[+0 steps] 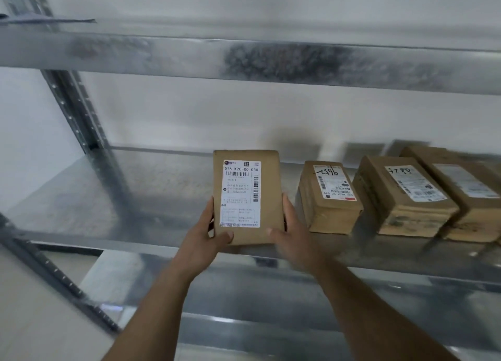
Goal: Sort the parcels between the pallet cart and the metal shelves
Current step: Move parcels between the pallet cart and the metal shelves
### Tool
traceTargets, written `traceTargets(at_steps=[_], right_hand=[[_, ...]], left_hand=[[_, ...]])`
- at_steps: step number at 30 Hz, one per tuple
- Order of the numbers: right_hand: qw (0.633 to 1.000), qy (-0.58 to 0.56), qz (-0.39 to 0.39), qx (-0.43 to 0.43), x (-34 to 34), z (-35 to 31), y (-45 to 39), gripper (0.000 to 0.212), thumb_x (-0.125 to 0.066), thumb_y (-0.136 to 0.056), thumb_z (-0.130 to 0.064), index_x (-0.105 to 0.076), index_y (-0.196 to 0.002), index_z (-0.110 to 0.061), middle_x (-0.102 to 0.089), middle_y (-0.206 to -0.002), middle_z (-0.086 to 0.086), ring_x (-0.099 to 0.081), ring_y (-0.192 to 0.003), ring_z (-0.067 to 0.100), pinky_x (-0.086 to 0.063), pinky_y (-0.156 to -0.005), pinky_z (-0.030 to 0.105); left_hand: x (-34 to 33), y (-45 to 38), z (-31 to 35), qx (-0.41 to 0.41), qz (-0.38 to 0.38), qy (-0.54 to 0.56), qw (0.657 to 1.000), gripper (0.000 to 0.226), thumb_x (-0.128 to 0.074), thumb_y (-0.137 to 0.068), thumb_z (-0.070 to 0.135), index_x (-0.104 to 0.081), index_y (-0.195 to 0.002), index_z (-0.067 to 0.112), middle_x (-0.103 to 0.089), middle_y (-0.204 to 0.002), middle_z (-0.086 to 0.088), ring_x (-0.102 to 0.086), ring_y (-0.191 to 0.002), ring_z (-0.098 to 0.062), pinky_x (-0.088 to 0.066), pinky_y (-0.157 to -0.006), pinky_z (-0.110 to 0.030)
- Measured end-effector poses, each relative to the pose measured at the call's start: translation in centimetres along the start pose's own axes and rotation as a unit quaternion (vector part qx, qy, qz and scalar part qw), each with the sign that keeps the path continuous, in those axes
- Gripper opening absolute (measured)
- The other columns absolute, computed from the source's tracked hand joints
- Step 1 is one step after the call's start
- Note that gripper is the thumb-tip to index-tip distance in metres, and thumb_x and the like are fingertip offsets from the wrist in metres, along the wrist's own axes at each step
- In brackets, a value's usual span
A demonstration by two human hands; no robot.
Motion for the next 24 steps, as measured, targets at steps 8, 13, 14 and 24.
traceTargets(at_steps=[8,13,14,24], right_hand=[[0.999,-0.017,0.035,0.01,3.6,-0.1,8.6,0.082,-0.049,-0.098,-0.024,0.014,-0.147,-0.041,-0.028,-0.153,-0.007,-0.046,-0.113,0.006,-0.043,-0.077,0.003],[0.998,0.004,0.069,0.009,6.4,1.0,15.0,0.084,-0.05,-0.097,-0.027,0.016,-0.147,-0.04,-0.021,-0.157,-0.007,-0.033,-0.138,0.017,-0.031,-0.112,0.042],[0.997,0.013,0.081,0.009,7.0,1.4,16.3,0.083,-0.05,-0.097,-0.028,0.016,-0.147,-0.04,-0.022,-0.157,-0.006,-0.034,-0.137,0.018,-0.032,-0.112,0.041],[0.984,0.003,0.18,0.011,13.9,6.2,26.7,0.083,-0.051,-0.096,-0.026,0.01,-0.15,-0.037,-0.029,-0.153,-0.004,-0.038,-0.133,0.014,-0.036,-0.109,0.039]], left_hand=[[-3.9,6.5,3.6,-0.061,0.021,-0.006,0.998,0.08,-0.061,-0.09,0.025,-0.009,-0.141,0.058,-0.048,-0.133,0.027,-0.051,-0.118,-0.003,-0.048,-0.095,-0.035],[-7.9,10.8,6.0,-0.076,-0.003,0.008,0.997,0.086,-0.065,-0.087,0.022,-0.008,-0.143,0.054,-0.047,-0.132,0.03,-0.05,-0.117,0.002,-0.048,-0.089,-0.023],[-8.7,11.5,6.5,-0.079,-0.009,0.008,0.997,0.087,-0.065,-0.087,0.019,-0.008,-0.144,0.052,-0.047,-0.133,0.029,-0.05,-0.118,0.002,-0.048,-0.092,-0.026],[-18.5,17.2,11.6,-0.116,-0.082,0.01,0.99,0.091,-0.066,-0.086,0.017,-0.003,-0.146,0.047,-0.043,-0.139,0.024,-0.048,-0.121,0.0,-0.045,-0.1,-0.034]])
Point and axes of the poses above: each hand's wrist, its own y-axis away from the middle knuckle, its own x-axis out of the back of the hand, z = x × y, the point moved 2 cm from there along -y, towards the middle knuckle
